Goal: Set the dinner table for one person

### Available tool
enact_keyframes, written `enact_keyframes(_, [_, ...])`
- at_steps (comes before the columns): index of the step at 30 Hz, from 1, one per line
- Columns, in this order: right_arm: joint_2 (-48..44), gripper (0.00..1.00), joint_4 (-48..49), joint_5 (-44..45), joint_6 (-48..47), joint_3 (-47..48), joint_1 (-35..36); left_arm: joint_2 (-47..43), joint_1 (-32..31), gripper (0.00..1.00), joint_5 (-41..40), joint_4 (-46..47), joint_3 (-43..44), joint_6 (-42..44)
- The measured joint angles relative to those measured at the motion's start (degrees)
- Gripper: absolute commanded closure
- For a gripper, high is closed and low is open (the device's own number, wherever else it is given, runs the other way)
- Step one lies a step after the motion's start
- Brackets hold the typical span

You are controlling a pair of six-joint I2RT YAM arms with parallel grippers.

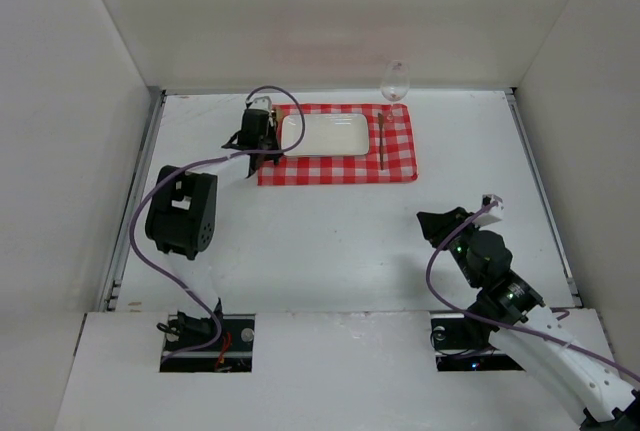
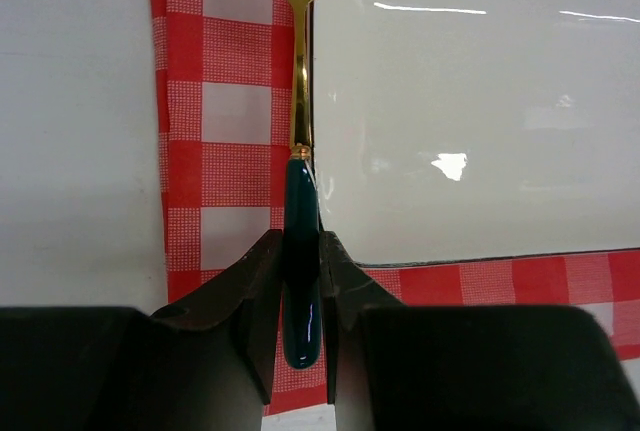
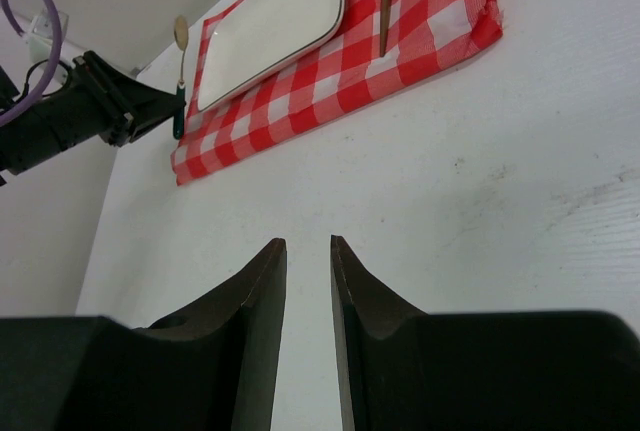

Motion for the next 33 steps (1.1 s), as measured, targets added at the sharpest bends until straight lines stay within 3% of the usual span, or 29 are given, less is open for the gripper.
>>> enact_keyframes(20, [0.72,0.70,0.15,0.00,0.00,-0.02,0.00,6.01,0.31,0.96,-2.45,0.15,2.16,-0.66])
enact_keyframes(27, [0.72,0.70,0.15,0.00,0.00,-0.02,0.00,6.01,0.74,0.79,-3.52,-0.13,2.60,0.28])
enact_keyframes(33, [0.72,0.70,0.15,0.00,0.00,-0.02,0.00,6.01,0.74,0.73,-4.20,-0.31,2.60,1.09])
